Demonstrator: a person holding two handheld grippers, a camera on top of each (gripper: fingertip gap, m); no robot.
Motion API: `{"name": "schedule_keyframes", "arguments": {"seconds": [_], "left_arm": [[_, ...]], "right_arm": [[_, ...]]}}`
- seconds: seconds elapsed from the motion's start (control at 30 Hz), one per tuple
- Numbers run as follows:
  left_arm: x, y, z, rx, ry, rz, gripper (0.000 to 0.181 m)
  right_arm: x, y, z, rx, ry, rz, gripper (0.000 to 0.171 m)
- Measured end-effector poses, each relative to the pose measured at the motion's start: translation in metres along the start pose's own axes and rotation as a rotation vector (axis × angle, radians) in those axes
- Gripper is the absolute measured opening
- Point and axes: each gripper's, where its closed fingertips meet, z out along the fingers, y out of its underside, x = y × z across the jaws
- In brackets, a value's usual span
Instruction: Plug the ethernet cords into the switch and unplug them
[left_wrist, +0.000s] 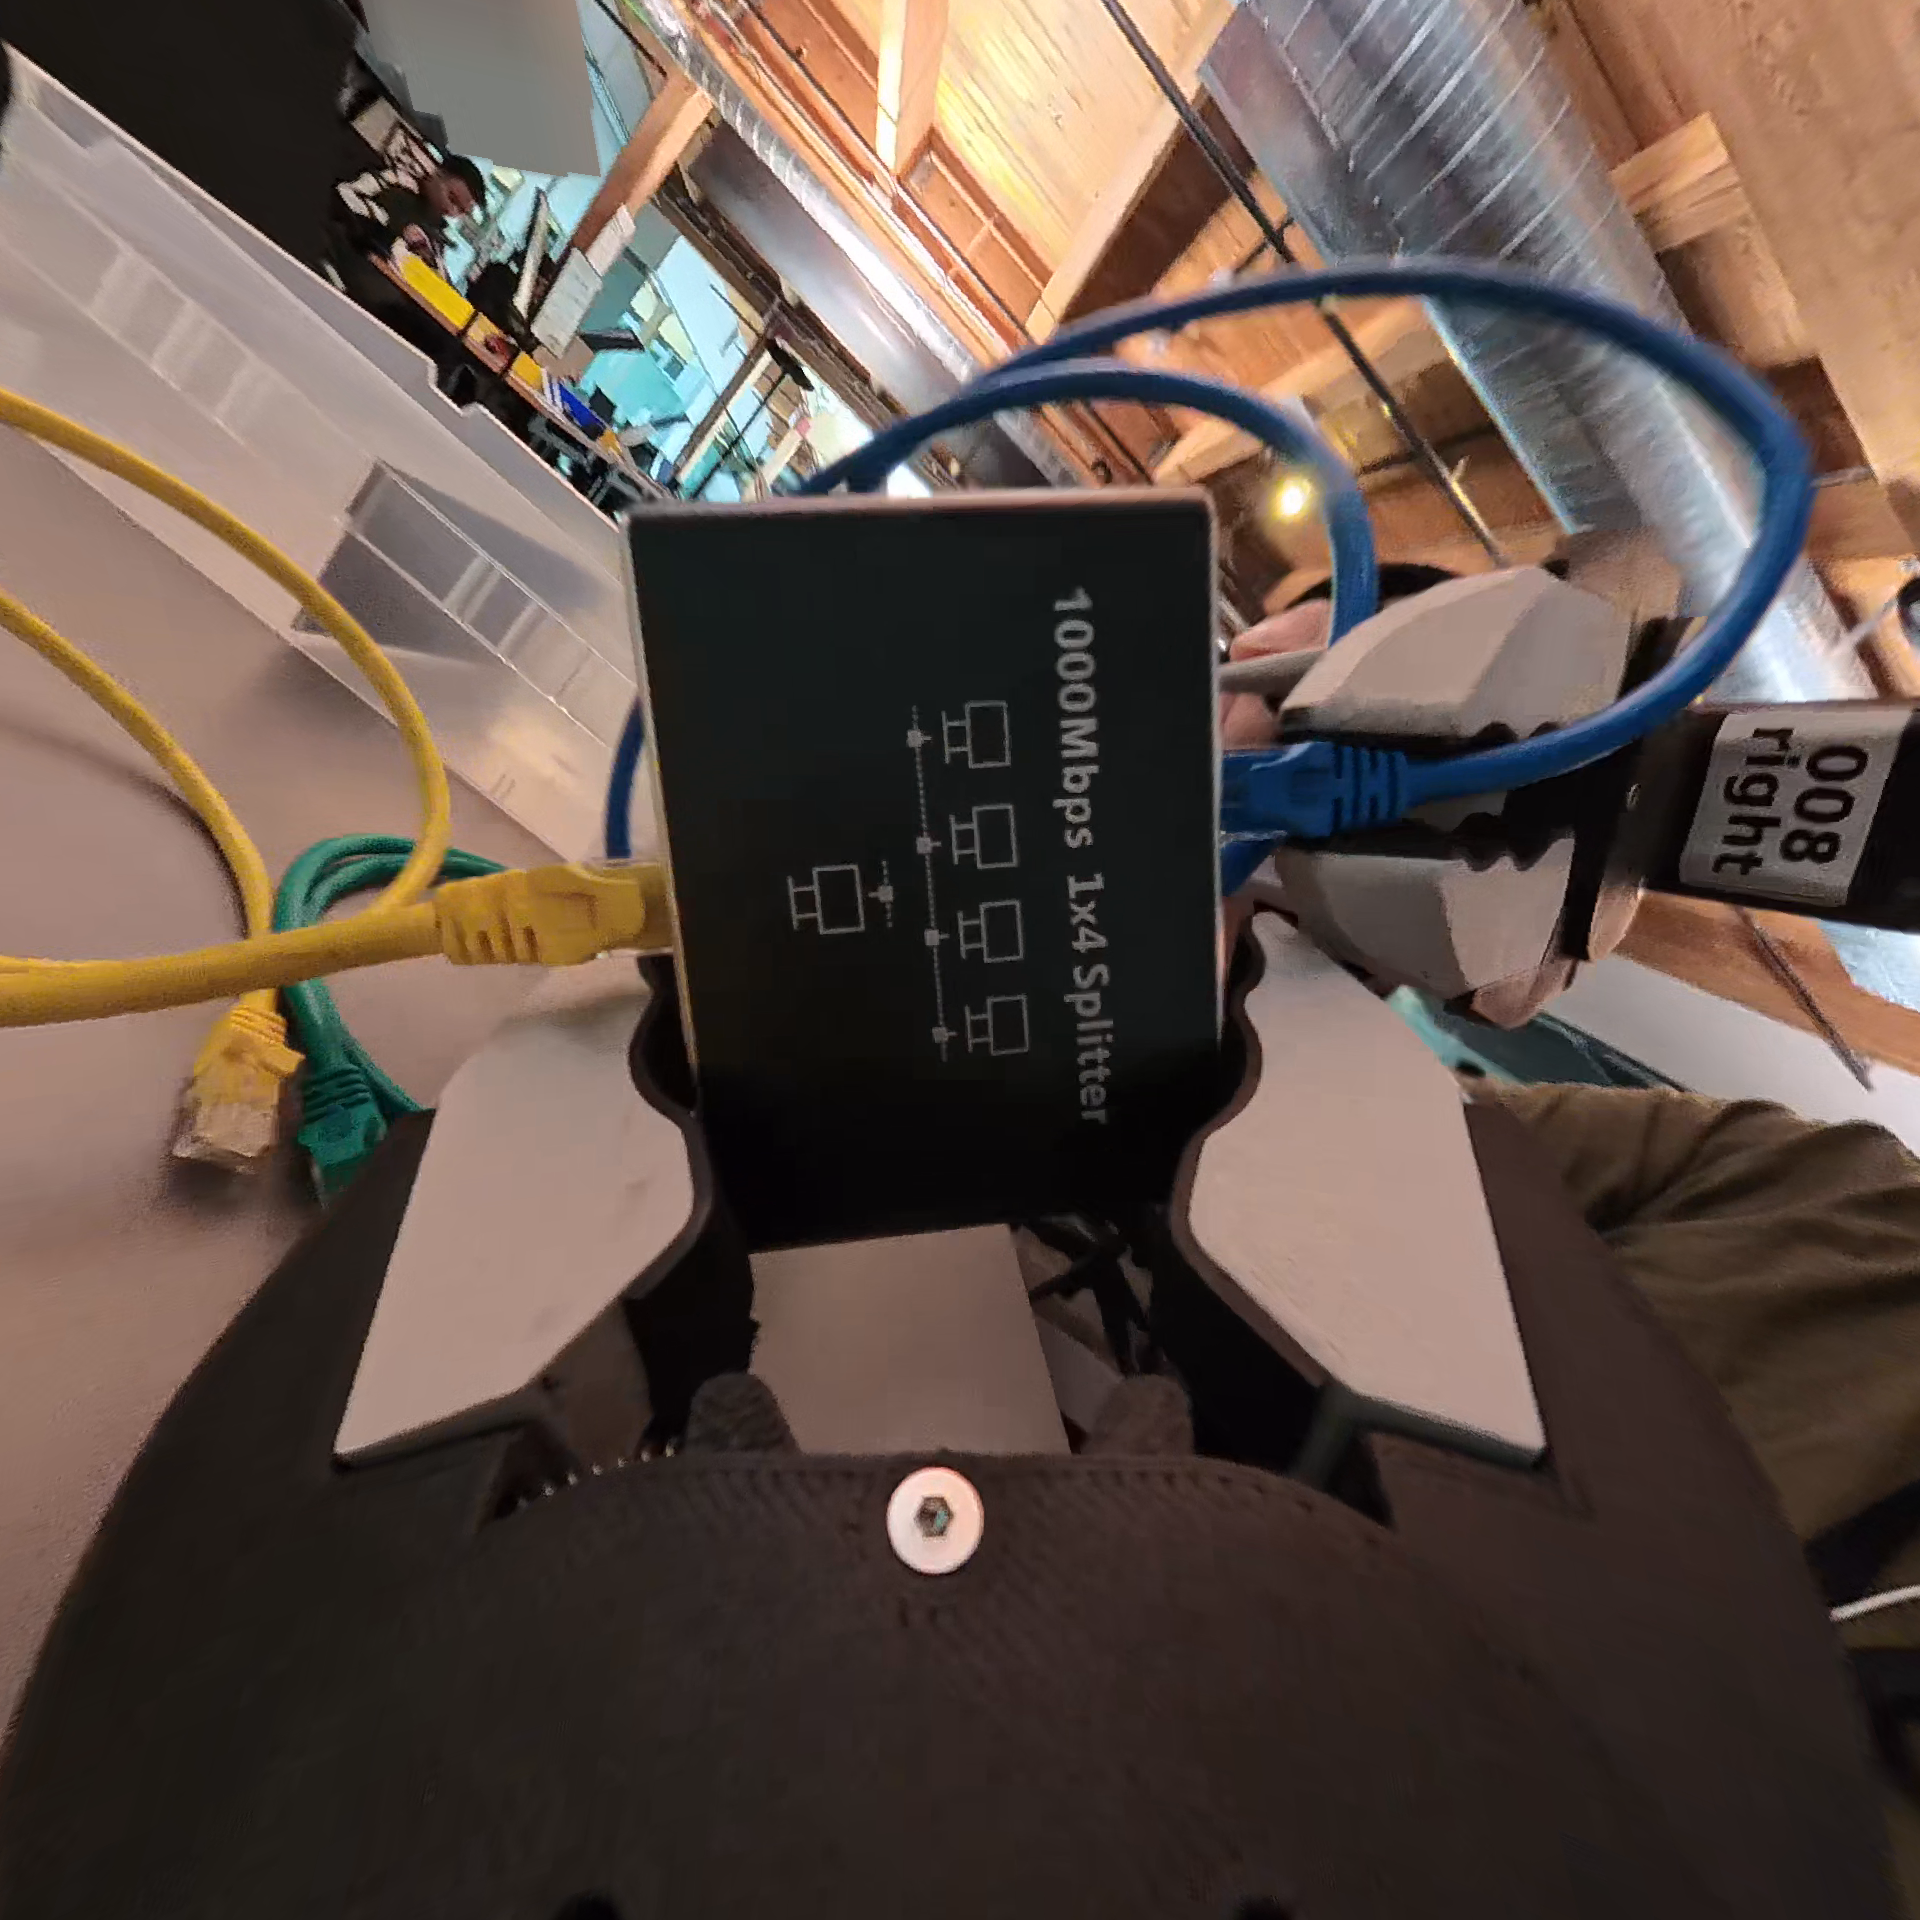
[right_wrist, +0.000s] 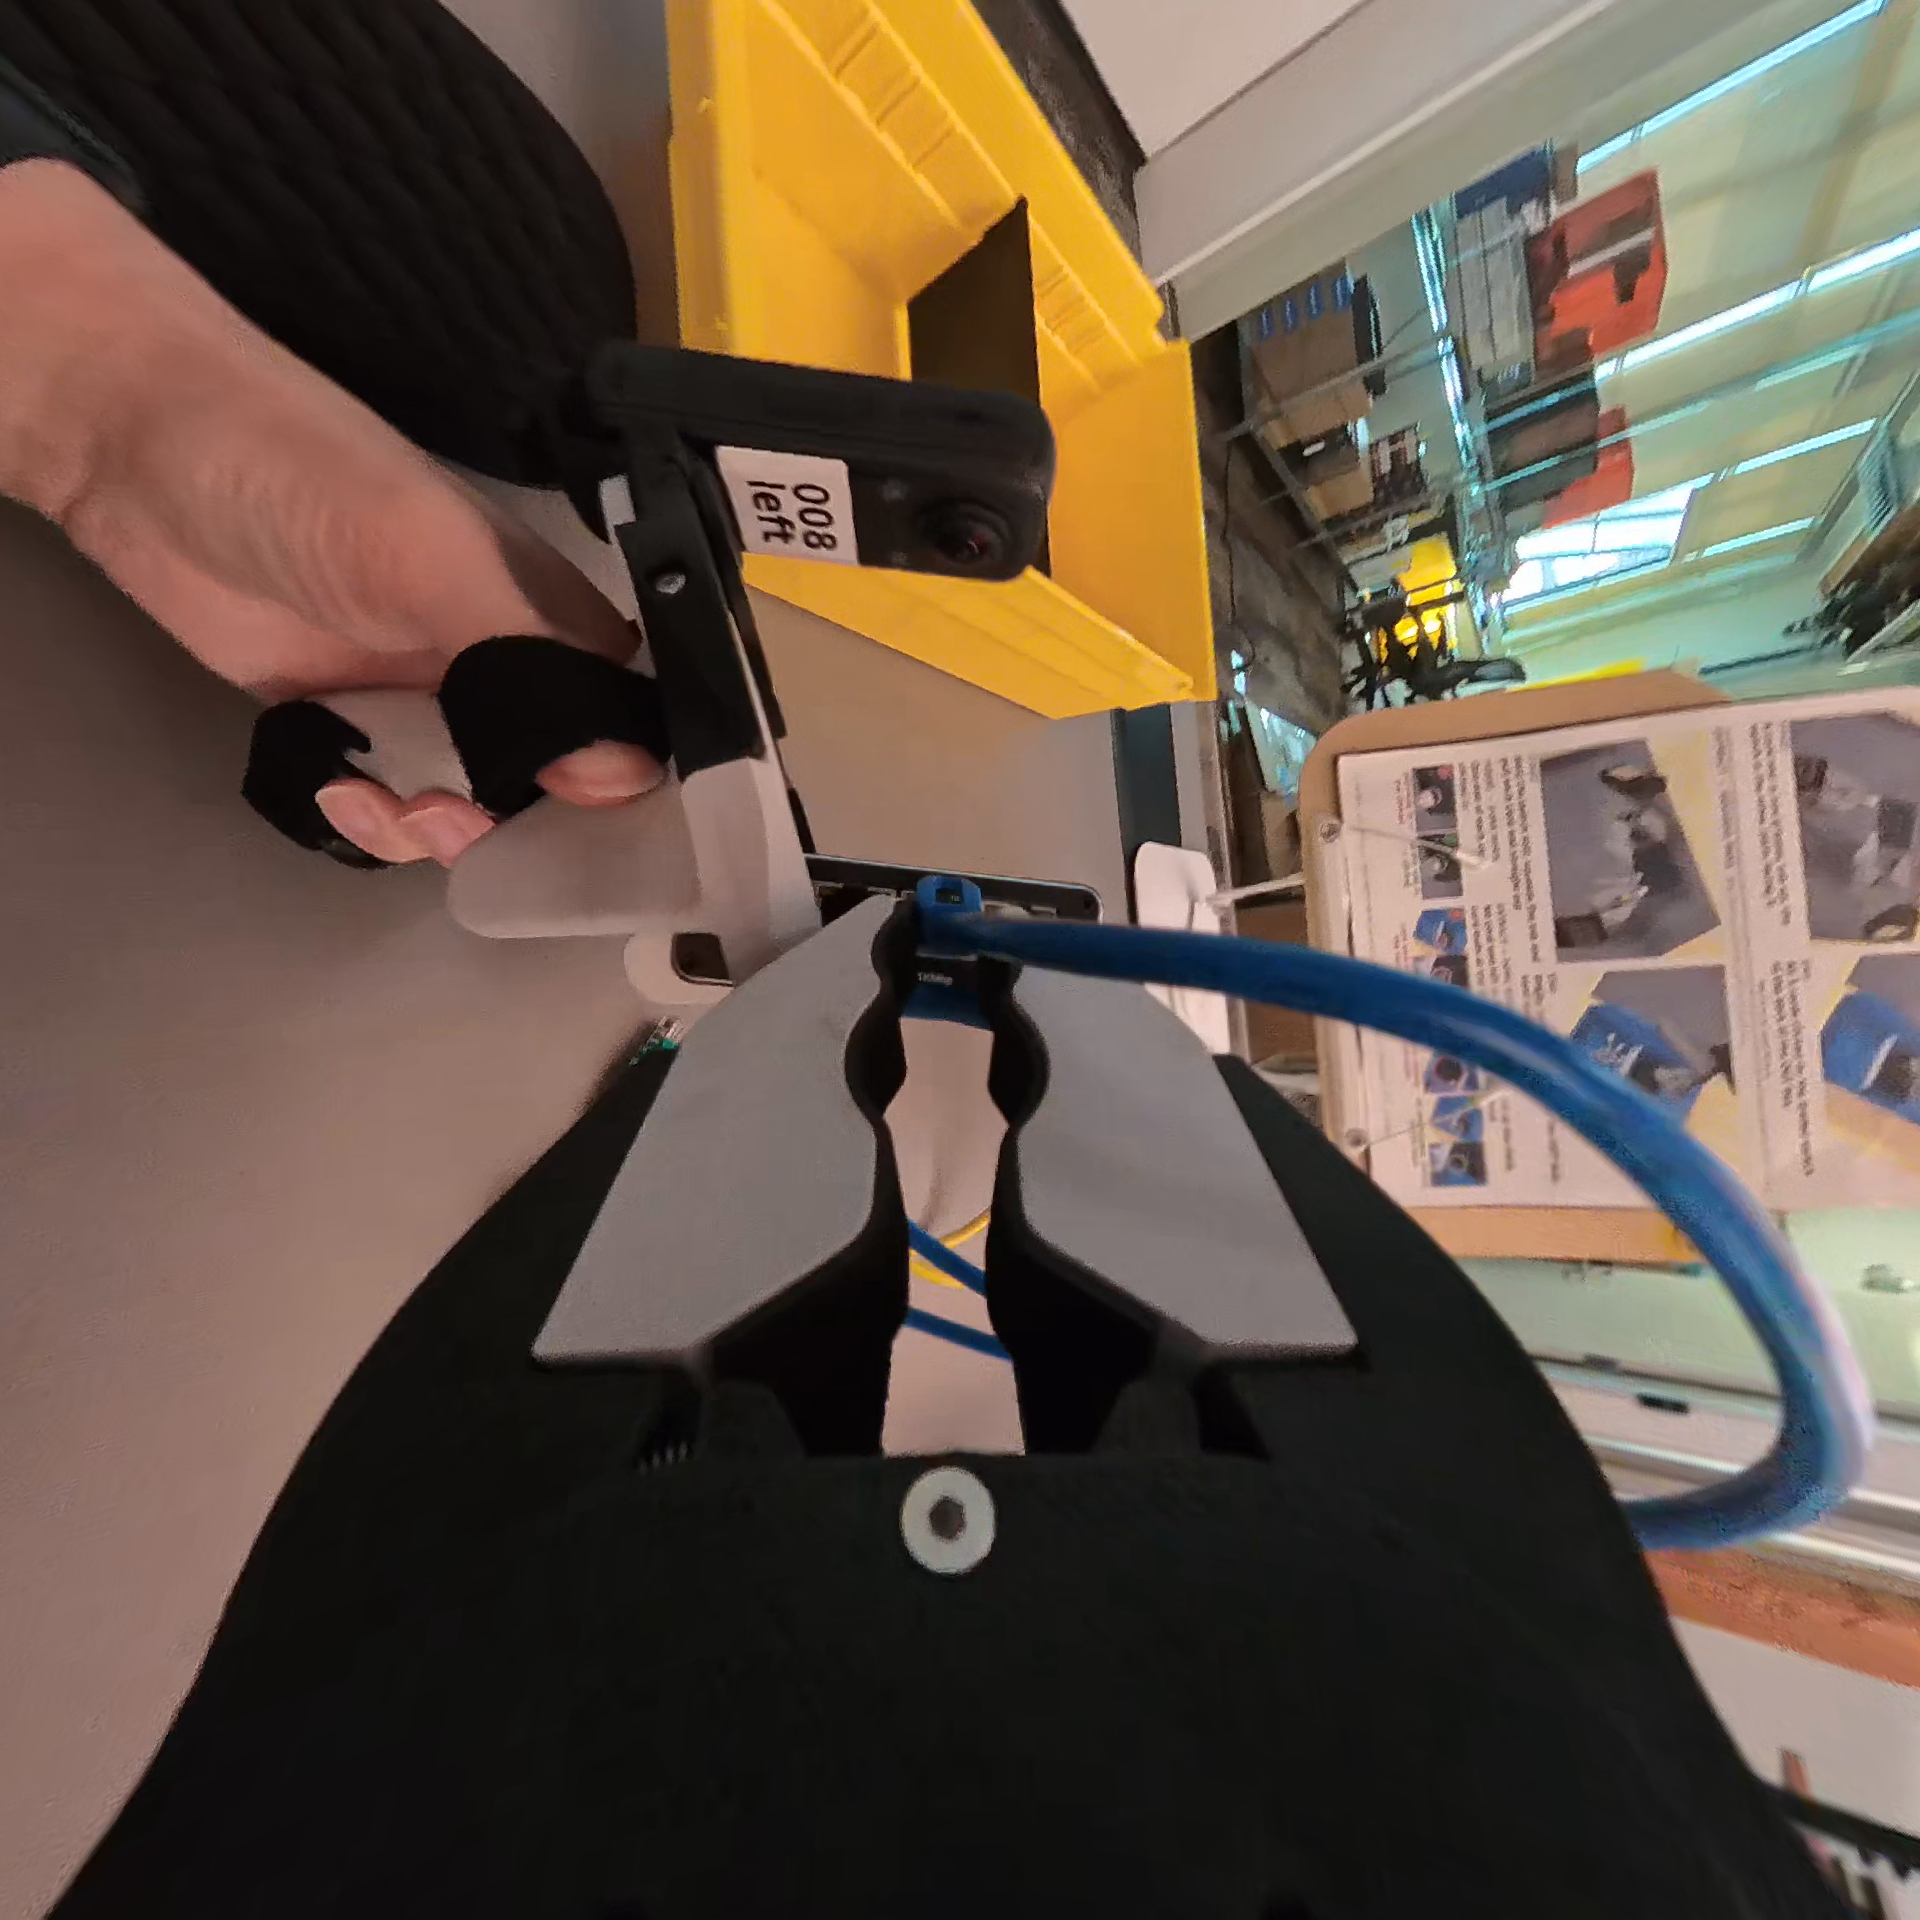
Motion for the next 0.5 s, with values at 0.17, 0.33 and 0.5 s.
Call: {"name": "schedule_keyframes", "arguments": {"seconds": [0.17,0.33,0.5], "left_arm": [[0.008,0.012,0.005,-0.077,0.049,-0.003,0.098],[0.02,0.003,0.006,-0.01,0.125,0.027,0.095],[0.028,0.008,0.007,-0.028,0.185,0.007,0.095]], "right_arm": [[-0.005,-0.002,-0.008,0.055,-0.018,-0.02,0.012],[0.0,-0.005,-0.016,0.08,-0.007,-0.009,0.012],[-0.002,-0.008,-0.021,0.109,0.005,-0.047,0.012]]}}
